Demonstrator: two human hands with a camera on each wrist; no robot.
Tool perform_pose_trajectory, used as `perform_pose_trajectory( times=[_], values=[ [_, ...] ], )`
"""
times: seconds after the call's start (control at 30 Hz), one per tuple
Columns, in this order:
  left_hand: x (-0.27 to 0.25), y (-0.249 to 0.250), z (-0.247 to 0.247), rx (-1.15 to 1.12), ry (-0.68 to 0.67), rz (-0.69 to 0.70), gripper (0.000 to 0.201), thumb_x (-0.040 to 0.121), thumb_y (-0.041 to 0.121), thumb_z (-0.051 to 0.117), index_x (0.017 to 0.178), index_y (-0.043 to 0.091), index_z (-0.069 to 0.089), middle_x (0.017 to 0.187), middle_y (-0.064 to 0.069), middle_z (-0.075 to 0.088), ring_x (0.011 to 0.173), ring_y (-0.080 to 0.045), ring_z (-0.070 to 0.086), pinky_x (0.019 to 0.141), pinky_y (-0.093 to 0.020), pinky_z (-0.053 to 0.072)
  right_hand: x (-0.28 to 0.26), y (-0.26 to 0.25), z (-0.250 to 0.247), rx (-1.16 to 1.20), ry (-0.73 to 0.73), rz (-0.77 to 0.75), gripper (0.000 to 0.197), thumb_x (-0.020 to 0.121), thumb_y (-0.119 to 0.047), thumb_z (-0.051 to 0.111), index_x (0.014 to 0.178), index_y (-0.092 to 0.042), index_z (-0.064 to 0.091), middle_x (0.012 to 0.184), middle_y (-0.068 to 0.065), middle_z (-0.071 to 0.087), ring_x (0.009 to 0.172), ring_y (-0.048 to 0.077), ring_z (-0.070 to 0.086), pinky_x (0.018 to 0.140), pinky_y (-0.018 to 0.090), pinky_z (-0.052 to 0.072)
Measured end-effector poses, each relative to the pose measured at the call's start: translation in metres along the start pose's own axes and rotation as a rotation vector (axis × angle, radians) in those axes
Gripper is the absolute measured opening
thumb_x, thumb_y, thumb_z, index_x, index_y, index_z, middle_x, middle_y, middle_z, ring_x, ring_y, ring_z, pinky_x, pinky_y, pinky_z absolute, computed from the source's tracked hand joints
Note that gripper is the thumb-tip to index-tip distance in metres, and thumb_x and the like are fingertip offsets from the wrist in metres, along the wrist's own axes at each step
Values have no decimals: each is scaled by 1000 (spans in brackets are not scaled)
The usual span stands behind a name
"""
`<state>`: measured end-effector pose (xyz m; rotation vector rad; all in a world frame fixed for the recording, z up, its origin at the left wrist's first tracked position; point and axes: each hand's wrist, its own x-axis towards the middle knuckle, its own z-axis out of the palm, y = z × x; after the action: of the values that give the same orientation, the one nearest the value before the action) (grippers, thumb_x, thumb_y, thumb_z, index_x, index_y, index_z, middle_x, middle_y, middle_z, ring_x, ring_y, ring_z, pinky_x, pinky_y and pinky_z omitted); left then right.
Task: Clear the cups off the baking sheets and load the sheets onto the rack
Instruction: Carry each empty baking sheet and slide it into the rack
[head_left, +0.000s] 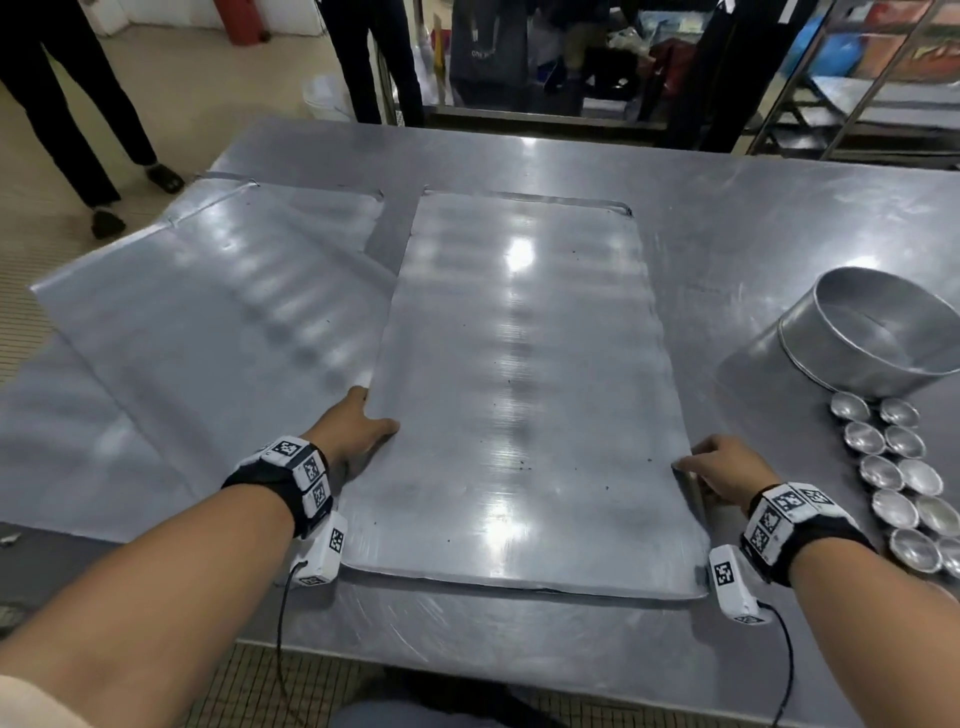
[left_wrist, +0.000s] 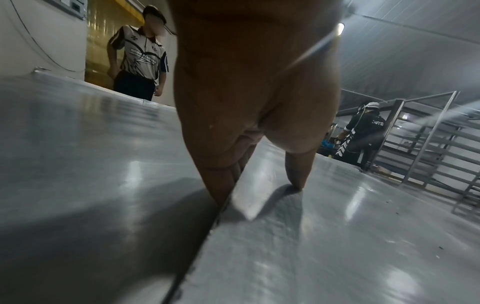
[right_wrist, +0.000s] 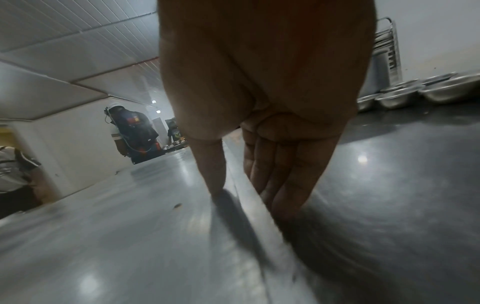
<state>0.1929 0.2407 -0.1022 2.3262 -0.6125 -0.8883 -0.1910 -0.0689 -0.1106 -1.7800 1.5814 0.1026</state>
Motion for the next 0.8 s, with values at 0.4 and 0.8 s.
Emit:
perform_pose_trajectory(
  times=[0.4,0.8],
  values=[
    [-32,-14,-6,147,-14,23,61,86,36,76,138,13,54,138,-10,60,123,-28,58,102,-38,46,-53,22,25,-72,169,-62,37,80,-30,77,113,-13,74,112,11,73,106,31,66,87,31,47],
    [-47,-6,-11,114,-35,71,30,81,36,75,104,18,67,104,-2,71,98,-25,67,91,-42,55,-78,26,27,105,56,-41,67,80,-33,83,136,-7,57,134,14,62,121,31,60,107,45,45]
  ],
)
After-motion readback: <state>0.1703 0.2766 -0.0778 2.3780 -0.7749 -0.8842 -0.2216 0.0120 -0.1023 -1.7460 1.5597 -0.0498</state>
